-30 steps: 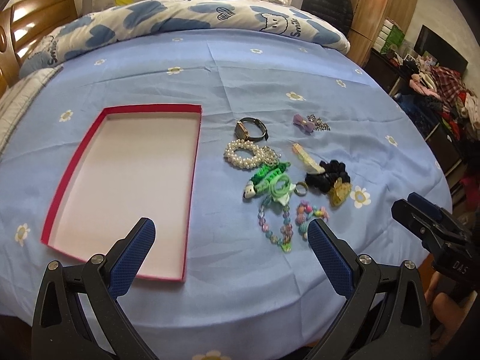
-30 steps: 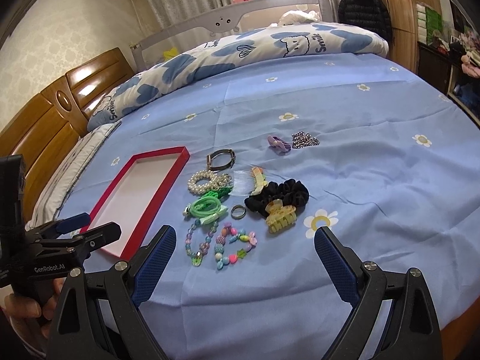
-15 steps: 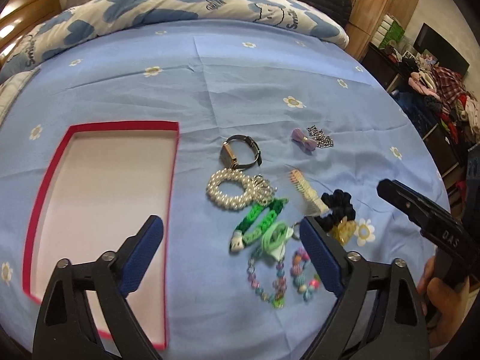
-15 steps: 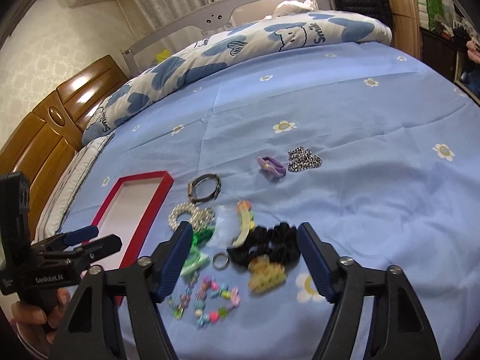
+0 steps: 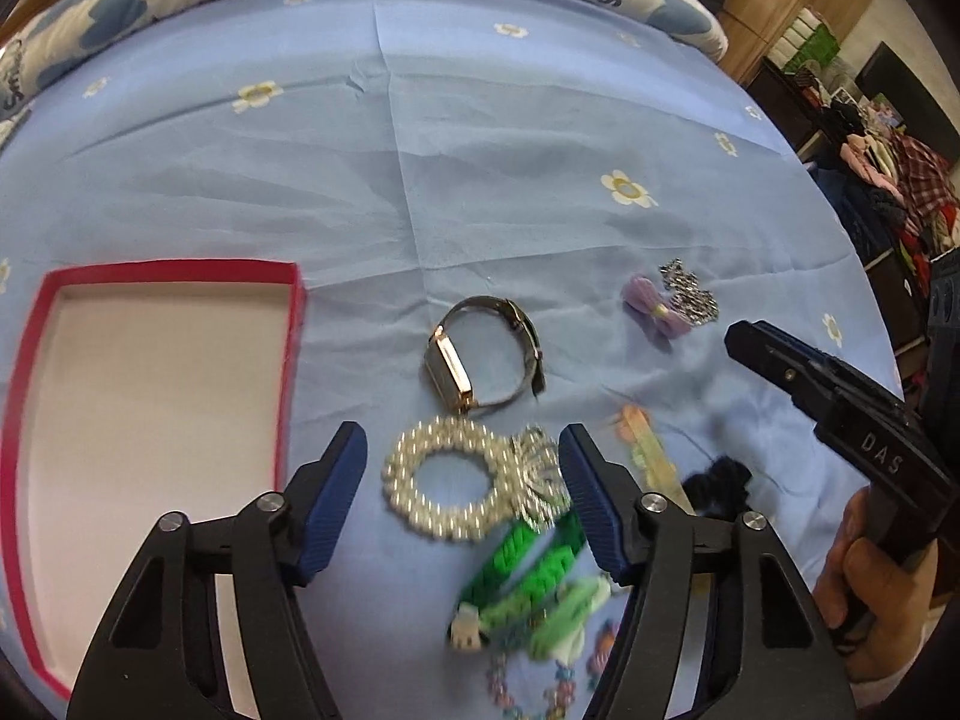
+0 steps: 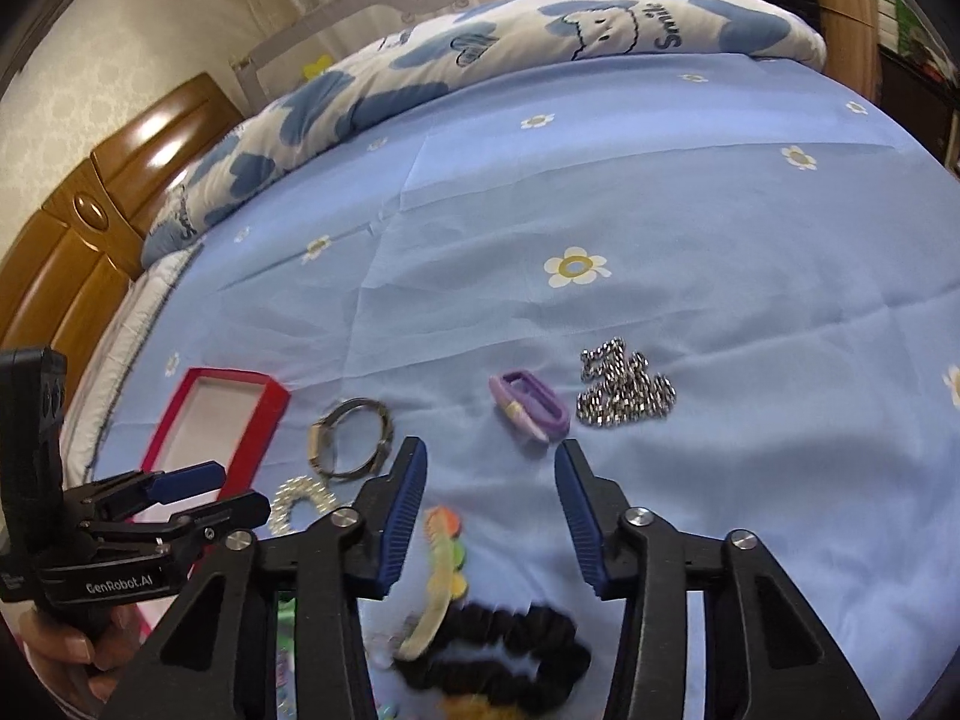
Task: Organize jewelry
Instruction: 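Grasp the gold watch with the left gripper while the right gripper grasps the purple hair tie, then carry the watch and hair tie into the red-rimmed box lid while both grippers open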
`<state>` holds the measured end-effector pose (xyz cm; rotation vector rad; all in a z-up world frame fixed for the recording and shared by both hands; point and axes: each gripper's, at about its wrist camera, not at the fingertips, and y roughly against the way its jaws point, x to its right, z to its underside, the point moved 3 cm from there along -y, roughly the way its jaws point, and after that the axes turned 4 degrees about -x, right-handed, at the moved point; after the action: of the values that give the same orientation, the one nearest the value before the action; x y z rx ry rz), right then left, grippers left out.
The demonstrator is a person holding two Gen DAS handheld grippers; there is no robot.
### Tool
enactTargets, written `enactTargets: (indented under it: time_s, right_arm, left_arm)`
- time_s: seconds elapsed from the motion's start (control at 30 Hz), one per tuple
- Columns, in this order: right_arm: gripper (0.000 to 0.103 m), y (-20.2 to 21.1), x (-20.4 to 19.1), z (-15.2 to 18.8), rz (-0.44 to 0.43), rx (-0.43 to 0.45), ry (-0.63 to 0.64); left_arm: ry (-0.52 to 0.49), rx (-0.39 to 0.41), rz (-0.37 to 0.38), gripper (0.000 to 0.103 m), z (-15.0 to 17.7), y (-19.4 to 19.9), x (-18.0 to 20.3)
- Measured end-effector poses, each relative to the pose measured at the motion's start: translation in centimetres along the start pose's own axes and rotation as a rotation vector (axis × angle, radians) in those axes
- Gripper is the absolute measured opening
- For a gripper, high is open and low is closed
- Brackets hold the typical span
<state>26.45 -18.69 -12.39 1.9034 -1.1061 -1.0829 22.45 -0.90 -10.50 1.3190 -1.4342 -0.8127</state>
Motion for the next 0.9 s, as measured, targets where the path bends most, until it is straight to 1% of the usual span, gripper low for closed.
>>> enactTargets:
  time_s: [0.07,0.3,0.37,0.47,0.5,0.53,0.57,0.63,0.7,0.77,0.9]
  right_arm:
    - [0.041,-1.2,0.1,-0.6,0.0,-0.022,0.015]
    - [0.038,-4.6,-0.3,-1.8,0.027,-0.076,0.107]
    - [0.036,-5.3,-0.2,-2.0,0.04,-0.086,0.122]
    - [0.029,-6.5,0.5,-2.0,0.051,-0.113,0.119]
    - [0.024,-6.8,0.8,-2.0,0.053,-0.12,0.118]
    - [0.02,-7.1,1.0,-1.9,0.052,-0.128,0.115]
    - [0.02,-7.3,1.2,-1.8,0.045,-0.132,0.113]
    - [0.015,-7.2,1.3,-1.7,0.042,-0.128,0.119]
    - [0.014,-6.9,1.2,-1.8,0.041,-0.117,0.122]
    - [0.013,-6.4,1.2,-1.8,0.027,-0.103,0.108]
    - [0.013,-4.7,0.5,-1.8,-0.009,-0.072,0.088]
  left_arm:
    - [0.0,-0.012,0.001,0.058,-0.8,-1.0,0.0]
    - [0.004,-0.068,-0.012,0.045,-2.4,-4.4,-0.2]
    - [0.001,-0.083,-0.008,0.034,-2.7,-5.2,-0.2]
    - [0.003,-0.093,-0.018,0.023,-3.0,-6.0,-0.6]
    - [0.004,-0.089,-0.022,0.021,-3.1,-6.0,-0.7]
    - [0.002,-0.084,-0.023,0.017,-3.2,-6.0,-0.7]
    - [-0.002,-0.081,-0.018,0.014,-3.4,-6.0,-0.7]
    - [-0.002,-0.076,-0.006,0.011,-3.4,-5.9,-0.7]
    - [-0.011,-0.064,0.004,0.01,-3.3,-5.6,-0.7]
    - [-0.017,-0.055,0.013,0.007,-3.1,-5.1,-0.8]
    - [-0.014,-0.022,0.036,0.006,-2.4,-3.4,-1.1]
